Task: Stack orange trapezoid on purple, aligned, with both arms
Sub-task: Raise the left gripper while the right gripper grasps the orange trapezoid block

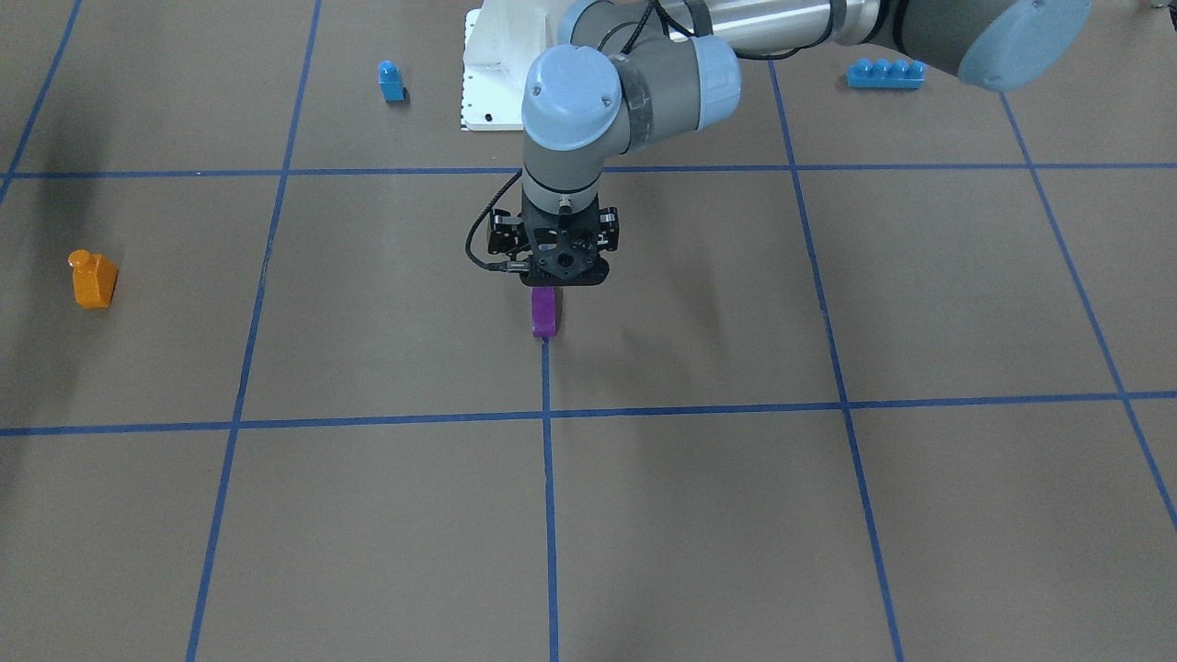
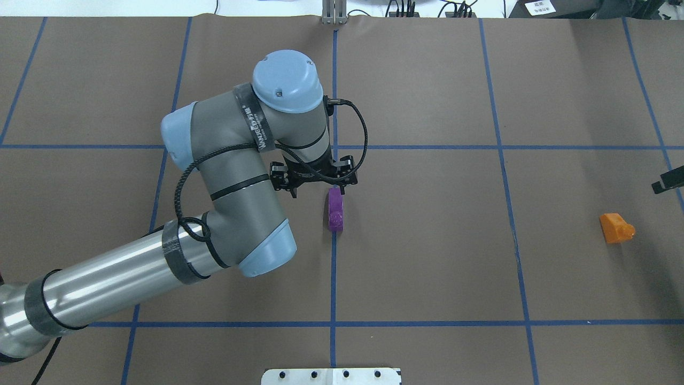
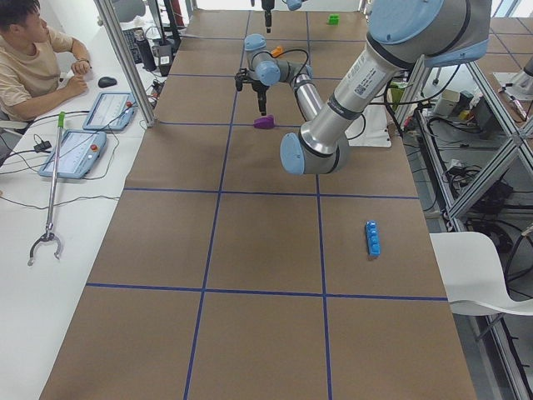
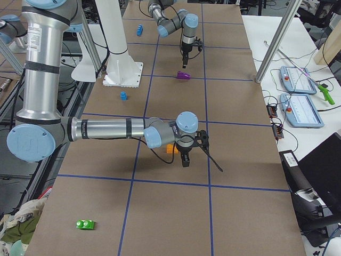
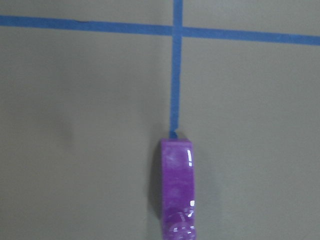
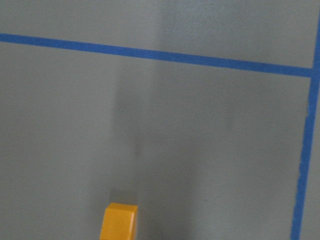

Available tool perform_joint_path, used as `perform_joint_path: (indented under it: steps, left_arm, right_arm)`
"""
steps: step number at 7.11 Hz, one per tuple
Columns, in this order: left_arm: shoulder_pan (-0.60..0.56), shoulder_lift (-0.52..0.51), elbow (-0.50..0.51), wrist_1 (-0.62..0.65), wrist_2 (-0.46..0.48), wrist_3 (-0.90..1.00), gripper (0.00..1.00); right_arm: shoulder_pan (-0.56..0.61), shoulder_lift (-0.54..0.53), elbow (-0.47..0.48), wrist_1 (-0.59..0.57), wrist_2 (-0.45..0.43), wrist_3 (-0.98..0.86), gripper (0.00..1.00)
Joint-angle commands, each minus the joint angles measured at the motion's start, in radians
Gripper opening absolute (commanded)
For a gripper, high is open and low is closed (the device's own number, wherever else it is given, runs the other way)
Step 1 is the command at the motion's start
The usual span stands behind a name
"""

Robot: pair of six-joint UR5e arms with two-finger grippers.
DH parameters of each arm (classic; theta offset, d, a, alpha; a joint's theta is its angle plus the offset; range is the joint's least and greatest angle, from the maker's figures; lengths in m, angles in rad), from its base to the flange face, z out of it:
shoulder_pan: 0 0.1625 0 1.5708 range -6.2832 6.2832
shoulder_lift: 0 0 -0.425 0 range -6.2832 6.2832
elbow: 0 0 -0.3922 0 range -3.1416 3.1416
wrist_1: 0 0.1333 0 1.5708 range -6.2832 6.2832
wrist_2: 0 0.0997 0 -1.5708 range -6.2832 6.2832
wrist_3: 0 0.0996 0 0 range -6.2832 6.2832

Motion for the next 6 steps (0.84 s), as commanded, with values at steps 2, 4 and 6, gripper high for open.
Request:
perform_joint_path:
  steps: [2, 4, 6]
  left_arm:
    - [-0.018, 0.062, -0.076, 0.006, -0.003, -0.007, 1.00]
    - [-0.019, 0.062, -0.077, 0.004, 0.002, -0.005, 1.00]
    - [-0.019, 0.062, -0.077, 0.004, 0.003, -0.005, 1.00]
  right_arm:
    - [-0.133, -0.007, -0.006, 0.100, -0.014, 0.272, 1.00]
    - [-0.195, -0.027, -0.011, 0.100, -0.047, 0.271, 1.00]
    - [-0.218, -0.032, -0.043, 0.125, -0.048, 0.258, 0.99]
